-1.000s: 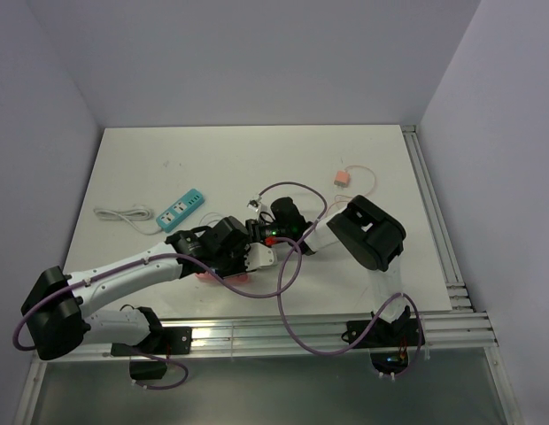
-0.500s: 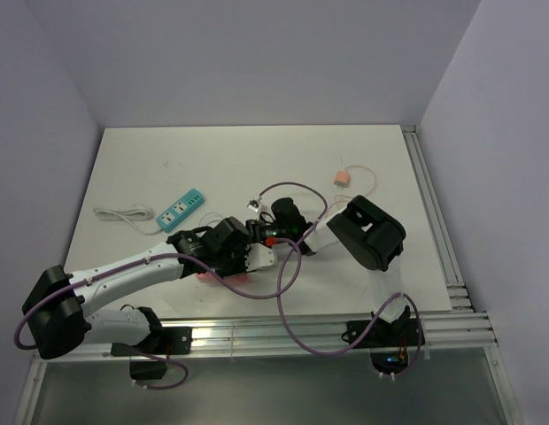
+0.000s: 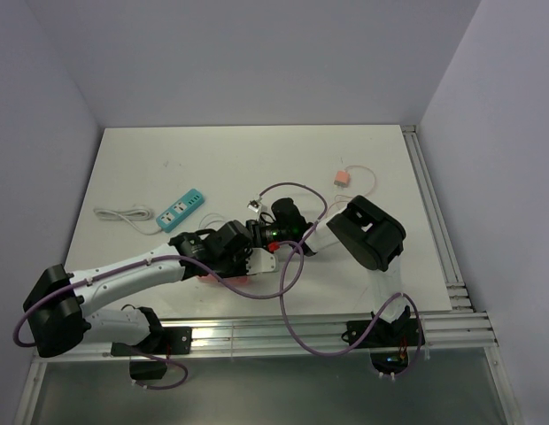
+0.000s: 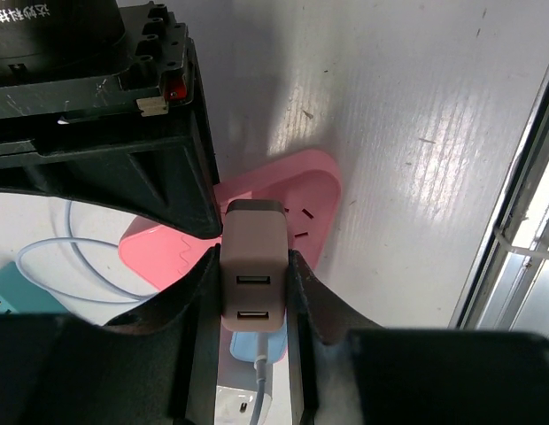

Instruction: Insert the plug

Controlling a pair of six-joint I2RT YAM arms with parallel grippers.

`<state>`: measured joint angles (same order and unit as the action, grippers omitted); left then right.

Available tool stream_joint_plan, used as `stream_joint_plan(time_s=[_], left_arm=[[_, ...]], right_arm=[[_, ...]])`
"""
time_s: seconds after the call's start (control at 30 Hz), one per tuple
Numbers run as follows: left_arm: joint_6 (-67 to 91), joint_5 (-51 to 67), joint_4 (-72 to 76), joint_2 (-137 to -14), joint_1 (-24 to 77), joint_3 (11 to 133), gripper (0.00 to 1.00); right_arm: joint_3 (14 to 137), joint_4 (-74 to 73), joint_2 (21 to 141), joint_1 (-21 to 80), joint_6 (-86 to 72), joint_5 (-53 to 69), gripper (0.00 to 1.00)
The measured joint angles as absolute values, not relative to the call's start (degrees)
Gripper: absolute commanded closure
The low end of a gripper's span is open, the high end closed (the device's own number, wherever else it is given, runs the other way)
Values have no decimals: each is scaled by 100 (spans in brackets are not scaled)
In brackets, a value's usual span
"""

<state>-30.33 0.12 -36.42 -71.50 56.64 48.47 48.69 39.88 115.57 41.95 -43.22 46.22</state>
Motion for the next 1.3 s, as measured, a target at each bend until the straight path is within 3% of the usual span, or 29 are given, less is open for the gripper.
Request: stream_joint_plan(time_s=[0.4, 1.3], left_arm=[[-3489, -115, -4174, -7526, 5841, 5369, 100], [-3336, -425, -3968, -7485, 6285, 5035, 100]], right_arm=[[4869, 3992, 11557, 4195, -4324, 4628, 100], [4840, 4060, 11557, 4195, -4324, 4619, 100]])
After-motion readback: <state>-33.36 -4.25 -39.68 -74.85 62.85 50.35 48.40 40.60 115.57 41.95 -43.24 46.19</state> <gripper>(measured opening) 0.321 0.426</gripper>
